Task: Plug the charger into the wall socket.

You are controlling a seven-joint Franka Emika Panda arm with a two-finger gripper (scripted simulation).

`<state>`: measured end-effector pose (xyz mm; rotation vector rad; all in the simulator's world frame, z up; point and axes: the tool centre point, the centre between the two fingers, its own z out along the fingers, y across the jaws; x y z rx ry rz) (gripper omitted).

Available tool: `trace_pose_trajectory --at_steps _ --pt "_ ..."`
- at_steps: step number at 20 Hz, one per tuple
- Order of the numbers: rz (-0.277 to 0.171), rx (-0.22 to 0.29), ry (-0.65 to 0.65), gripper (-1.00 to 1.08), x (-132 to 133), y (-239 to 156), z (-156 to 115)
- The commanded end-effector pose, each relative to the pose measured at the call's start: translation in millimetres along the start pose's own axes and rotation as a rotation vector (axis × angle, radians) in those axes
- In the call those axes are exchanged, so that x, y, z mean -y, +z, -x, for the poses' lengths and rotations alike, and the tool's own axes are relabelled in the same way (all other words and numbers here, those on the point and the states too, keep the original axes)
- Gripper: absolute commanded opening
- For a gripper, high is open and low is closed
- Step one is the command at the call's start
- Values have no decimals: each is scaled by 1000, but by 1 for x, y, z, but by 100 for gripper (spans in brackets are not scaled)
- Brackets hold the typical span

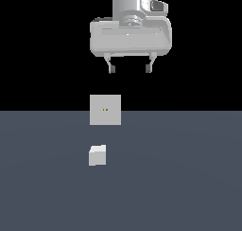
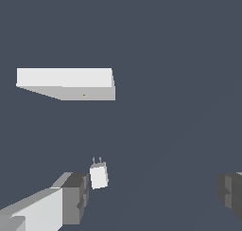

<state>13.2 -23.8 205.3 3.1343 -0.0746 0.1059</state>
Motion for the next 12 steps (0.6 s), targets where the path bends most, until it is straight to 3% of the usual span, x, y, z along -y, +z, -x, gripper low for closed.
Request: trace_pose_trajectory --at_steps 1,12 --pt "0 0 0 100 0 0 0" --pt "-4 -30 -14 100 6 10 9"
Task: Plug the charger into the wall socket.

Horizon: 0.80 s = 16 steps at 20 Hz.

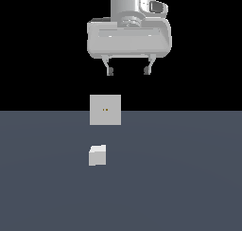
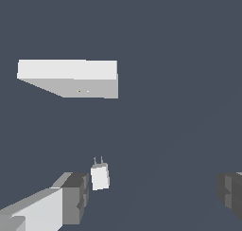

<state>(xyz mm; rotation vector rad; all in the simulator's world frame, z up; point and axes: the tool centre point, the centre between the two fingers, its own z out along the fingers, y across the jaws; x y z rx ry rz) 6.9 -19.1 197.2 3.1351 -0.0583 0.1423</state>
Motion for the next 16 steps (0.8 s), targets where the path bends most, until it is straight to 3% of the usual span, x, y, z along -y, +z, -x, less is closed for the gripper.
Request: trace_pose_trajectory --at_steps 1,16 --pt "-2 -12 -6 100 3 4 4" --pt "-17 -141 -65 100 27 51 42"
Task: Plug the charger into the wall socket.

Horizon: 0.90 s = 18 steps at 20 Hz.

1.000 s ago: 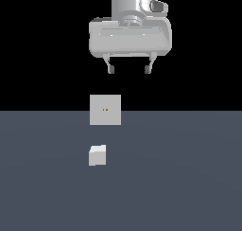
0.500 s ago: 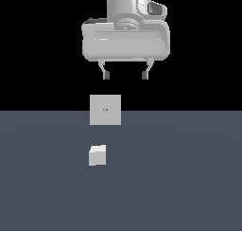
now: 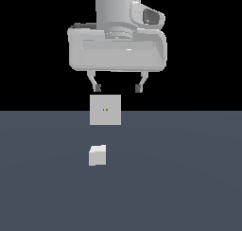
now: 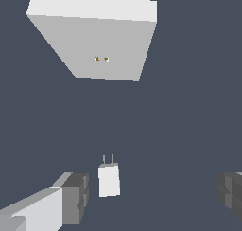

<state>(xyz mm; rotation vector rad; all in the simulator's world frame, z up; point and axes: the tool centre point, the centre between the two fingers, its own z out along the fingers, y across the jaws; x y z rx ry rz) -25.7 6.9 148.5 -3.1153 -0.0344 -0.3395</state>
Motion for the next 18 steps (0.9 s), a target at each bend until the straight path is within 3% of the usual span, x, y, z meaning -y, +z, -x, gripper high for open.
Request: trace_pose_trajectory --at_steps 1,18 --pt "-3 -24 -11 100 5 8 7" --pt "-21 -167 -76 100 32 62 46"
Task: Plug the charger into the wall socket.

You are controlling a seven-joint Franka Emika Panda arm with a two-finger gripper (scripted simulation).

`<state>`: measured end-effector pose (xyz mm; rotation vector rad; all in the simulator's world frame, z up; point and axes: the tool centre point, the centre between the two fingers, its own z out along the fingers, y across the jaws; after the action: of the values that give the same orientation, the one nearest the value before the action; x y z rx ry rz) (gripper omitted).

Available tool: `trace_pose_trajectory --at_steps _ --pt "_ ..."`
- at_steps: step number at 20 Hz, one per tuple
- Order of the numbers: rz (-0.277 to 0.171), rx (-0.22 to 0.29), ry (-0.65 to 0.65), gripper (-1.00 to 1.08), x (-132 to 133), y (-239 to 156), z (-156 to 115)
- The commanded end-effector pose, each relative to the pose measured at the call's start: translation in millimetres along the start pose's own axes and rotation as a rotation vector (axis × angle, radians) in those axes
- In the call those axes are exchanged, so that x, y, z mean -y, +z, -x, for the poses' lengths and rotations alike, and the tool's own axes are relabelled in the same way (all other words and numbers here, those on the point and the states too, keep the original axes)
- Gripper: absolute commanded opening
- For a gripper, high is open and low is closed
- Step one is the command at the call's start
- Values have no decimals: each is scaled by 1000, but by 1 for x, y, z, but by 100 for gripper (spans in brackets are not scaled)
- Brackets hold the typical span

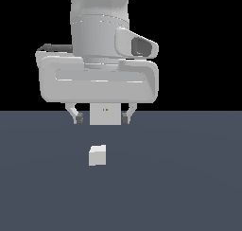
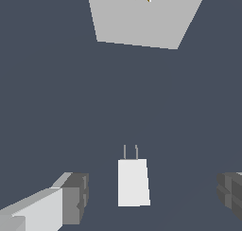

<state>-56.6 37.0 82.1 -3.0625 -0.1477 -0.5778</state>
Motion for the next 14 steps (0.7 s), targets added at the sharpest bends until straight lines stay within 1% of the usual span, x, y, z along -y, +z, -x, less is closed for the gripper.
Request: trace_pose_trajectory --at_steps 1,7,14 --pt "-2 -16 -7 100 3 6 4" --pt "-4 -39 -18 100 7 15 10" --pt "-5 -45 -21 100 8 17 11"
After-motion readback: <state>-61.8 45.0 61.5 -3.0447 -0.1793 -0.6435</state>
